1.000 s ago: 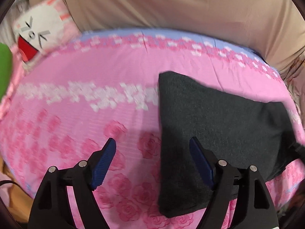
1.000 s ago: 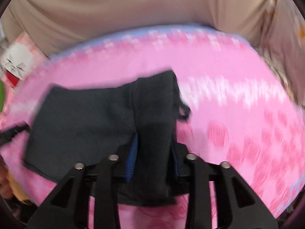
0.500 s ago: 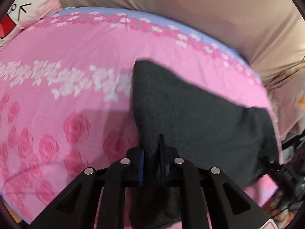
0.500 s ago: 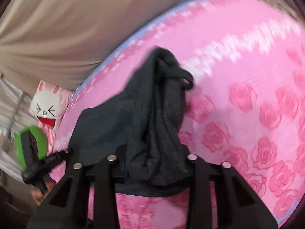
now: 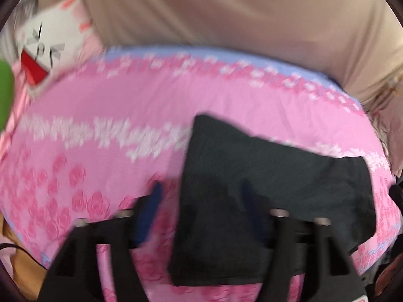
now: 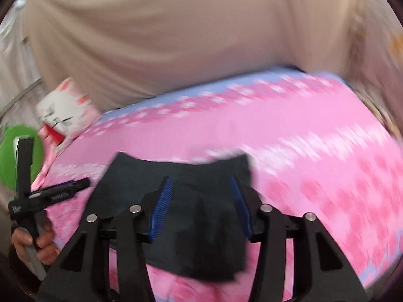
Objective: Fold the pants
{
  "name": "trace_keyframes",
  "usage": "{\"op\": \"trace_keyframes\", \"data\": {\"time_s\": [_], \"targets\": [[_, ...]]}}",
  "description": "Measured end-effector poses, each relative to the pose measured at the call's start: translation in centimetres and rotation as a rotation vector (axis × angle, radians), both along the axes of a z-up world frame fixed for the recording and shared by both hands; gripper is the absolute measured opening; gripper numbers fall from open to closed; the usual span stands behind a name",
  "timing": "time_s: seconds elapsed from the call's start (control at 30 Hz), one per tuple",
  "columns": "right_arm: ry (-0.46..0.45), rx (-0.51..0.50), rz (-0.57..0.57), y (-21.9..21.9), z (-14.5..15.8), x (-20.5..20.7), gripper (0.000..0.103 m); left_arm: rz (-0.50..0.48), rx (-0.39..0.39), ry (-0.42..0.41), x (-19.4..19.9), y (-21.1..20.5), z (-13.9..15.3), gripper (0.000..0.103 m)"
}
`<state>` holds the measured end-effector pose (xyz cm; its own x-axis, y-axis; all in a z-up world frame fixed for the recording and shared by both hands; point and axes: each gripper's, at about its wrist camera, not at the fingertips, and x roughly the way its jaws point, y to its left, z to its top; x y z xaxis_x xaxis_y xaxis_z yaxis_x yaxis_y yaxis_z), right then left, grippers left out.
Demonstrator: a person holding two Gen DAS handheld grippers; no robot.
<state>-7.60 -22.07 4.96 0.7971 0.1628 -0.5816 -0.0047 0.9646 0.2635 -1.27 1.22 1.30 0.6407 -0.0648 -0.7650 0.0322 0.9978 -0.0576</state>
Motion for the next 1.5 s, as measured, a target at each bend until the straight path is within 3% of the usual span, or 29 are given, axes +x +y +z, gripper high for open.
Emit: {"op": "trace_keyframes", "data": {"time_s": [0.1, 0.13, 0.17, 0.2, 0.27, 0.3, 0.4, 0.47, 0.5, 0.63, 0.77, 0.87, 1.0, 1.03, 1.13, 1.23, 1.3, 1.4, 1.47, 1.5], "targets": [[0.062, -0.163, 0.041, 2.5, -2.3, 4.3, 0.041, -0.055, 0.094, -0.025, 0.1, -3.2, -0.1, 0.079], [0.117, -0.196, 0.009, 2.0, -3.9, 5.7, 0.030, -0.085, 0.115, -0.013, 0.4, -4.1, -0.6, 0.081], [0.170, -0.195, -0.014, 1.1, -5.5, 6.5, 0.022, -0.119, 0.138, 0.017, 0.6, -5.0, -1.4, 0.082], [0.212, -0.125, -0.029, -0.8, -7.0, 7.3, 0.018, -0.131, 0.149, 0.040, 0.7, -5.4, -2.1, 0.082], [0.201, 0.030, -0.037, -2.6, -6.2, 6.6, 0.014, -0.117, 0.169, 0.063, 0.4, -5.4, -3.0, 0.082], [0.150, 0.046, -0.035, -2.6, -4.5, 5.5, 0.013, -0.110, 0.179, 0.070, 0.5, -5.4, -3.3, 0.082], [0.115, -0.027, -0.016, -1.4, -2.8, 4.3, 0.013, -0.094, 0.182, 0.093, 0.8, -4.9, -4.2, 0.082], [0.227, -0.123, -0.030, -1.3, -5.7, 5.2, 0.011, -0.087, 0.182, 0.108, 1.1, -4.6, -4.7, 0.082], [0.252, -0.129, -0.036, -1.0, -6.6, 5.4, 0.011, -0.086, 0.182, 0.112, 1.1, -4.6, -4.9, 0.082], [0.173, -0.109, -0.019, -0.1, -4.5, 1.7, 0.016, -0.079, 0.192, 0.121, 0.7, -4.4, -5.1, 0.083], [0.205, -0.157, 0.001, 0.5, -6.9, 1.2, 0.017, -0.080, 0.193, 0.121, 0.4, -4.5, -5.3, 0.084], [0.175, -0.141, -0.015, 0.5, -5.3, 0.0, 0.019, -0.075, 0.194, 0.122, 0.1, -4.6, -5.2, 0.084], [0.160, -0.124, -0.075, -0.6, -4.9, -1.5, 0.043, -0.075, 0.178, 0.126, -0.5, -4.1, -4.9, 0.085], [0.176, -0.099, -0.085, -1.2, -5.3, -1.7, 0.044, -0.074, 0.174, 0.128, -0.7, -4.0, -4.9, 0.085], [0.195, 0.007, -0.068, -2.3, -6.9, -2.1, 0.044, -0.067, 0.157, 0.135, -0.9, -3.6, -5.0, 0.086], [0.196, 0.068, -0.041, -2.2, -7.1, -1.8, 0.023, -0.060, 0.161, 0.137, -0.9, -3.8, -5.2, 0.086], [0.156, 0.069, -0.022, -1.7, -5.4, -2.4, 0.019, -0.059, 0.163, 0.135, -1.1, -3.8, -4.9, 0.086], [0.113, 0.073, 0.010, -1.3, -3.3, -3.8, 0.019, -0.055, 0.145, 0.122, -1.6, -3.4, -4.3, 0.086], [0.175, 0.049, -0.004, -1.6, -5.3, -3.4, 0.020, -0.051, 0.140, 0.120, -1.7, -3.2, -4.4, 0.086], [0.213, 0.028, -0.023, -1.8, -6.6, -3.1, 0.029, -0.051, 0.141, 0.131, -1.5, -3.2, -4.7, 0.086]]}}
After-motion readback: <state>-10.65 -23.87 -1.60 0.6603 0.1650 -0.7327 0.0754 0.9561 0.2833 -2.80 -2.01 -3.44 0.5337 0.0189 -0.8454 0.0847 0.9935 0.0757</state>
